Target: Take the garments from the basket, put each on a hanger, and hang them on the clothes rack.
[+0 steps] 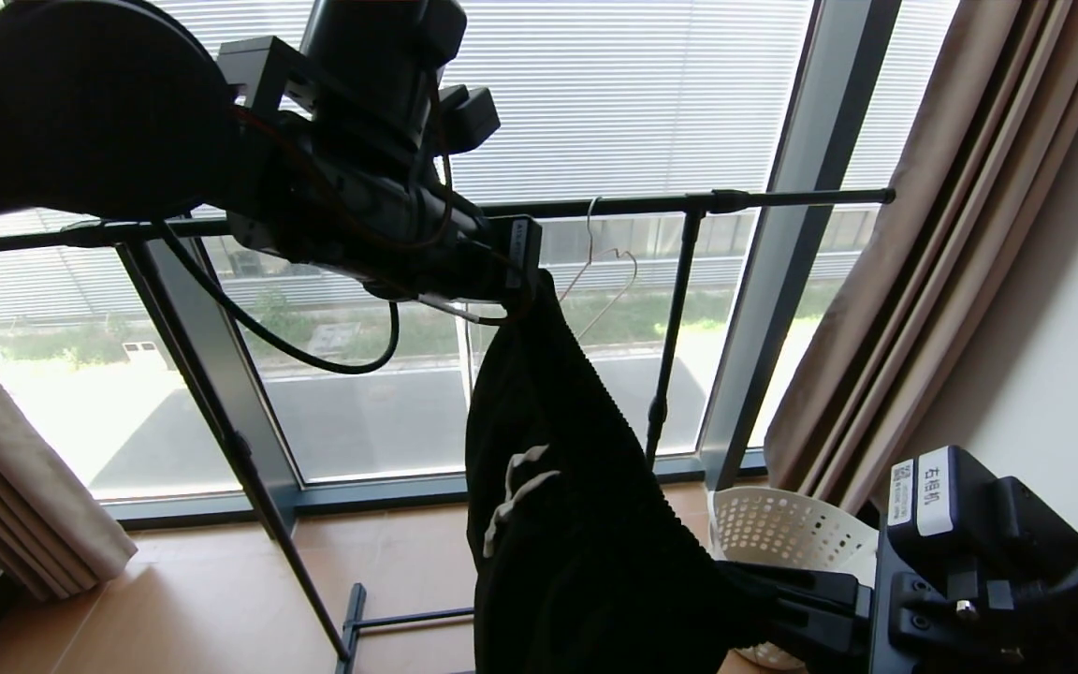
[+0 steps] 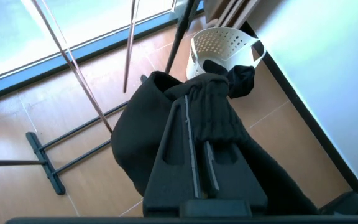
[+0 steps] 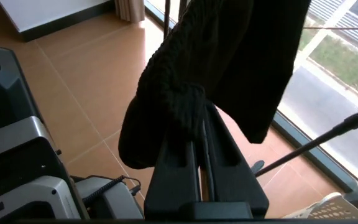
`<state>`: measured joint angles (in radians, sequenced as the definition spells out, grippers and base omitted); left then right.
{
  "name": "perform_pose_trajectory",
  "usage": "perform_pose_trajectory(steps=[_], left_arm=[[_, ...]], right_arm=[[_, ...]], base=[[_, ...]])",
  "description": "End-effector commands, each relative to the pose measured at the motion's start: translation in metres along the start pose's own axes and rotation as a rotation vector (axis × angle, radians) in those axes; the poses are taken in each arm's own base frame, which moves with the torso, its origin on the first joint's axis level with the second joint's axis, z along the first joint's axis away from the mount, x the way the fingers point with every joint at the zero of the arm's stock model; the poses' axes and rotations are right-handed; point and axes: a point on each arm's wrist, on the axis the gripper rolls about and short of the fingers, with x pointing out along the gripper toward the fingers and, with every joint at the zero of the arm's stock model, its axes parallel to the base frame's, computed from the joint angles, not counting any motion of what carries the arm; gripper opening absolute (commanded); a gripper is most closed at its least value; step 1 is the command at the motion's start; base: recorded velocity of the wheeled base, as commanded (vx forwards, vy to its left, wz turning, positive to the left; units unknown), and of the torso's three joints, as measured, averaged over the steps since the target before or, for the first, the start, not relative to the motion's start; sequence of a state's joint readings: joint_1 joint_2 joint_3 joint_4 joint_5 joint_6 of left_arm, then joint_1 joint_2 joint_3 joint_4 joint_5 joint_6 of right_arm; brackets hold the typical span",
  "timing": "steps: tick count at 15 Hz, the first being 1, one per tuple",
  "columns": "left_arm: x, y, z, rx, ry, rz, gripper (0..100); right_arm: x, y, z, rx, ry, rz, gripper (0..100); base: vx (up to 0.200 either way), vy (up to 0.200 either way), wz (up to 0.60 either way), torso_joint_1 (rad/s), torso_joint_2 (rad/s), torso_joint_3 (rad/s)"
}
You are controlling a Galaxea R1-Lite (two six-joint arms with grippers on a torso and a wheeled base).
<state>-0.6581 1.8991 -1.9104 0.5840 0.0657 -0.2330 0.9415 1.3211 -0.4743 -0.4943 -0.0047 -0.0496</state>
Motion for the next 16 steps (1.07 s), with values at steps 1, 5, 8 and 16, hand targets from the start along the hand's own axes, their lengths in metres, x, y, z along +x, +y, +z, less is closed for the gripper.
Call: perform_pose_trajectory(steps=[1, 5, 8, 16], left_arm=[[0.015, -0.007, 0.003, 0.009, 0.01, -0.009, 0], [0.025, -0.012, -0.003, 0.021, 0.055, -0.012, 0], [0.029, -0.016, -0.006, 0.026, 0.067, -0.018, 0], [-0.001, -0.004, 0.0, 0.013, 0.064, 0.006, 0]], right_arm=[[0.002, 0.005, 0.003, 0.008, -0.016, 0.024, 0], [0.007, 0.01, 0.007, 0.04, -0.042, 0.041, 0], [0.007, 0.01, 0.011, 0.077, -0.055, 0.044, 0], [0.012, 0.009, 0.003, 0.072, -0.008, 0.019, 0]], base=[[0.0, 0.0, 0.0, 0.0, 0.0, 0.0], [0.0, 0.0, 0.0, 0.0, 0.0, 0.0], [0.0, 0.0, 0.0, 0.0, 0.0, 0.0], [0.0, 0.0, 0.0, 0.0, 0.0, 0.0]])
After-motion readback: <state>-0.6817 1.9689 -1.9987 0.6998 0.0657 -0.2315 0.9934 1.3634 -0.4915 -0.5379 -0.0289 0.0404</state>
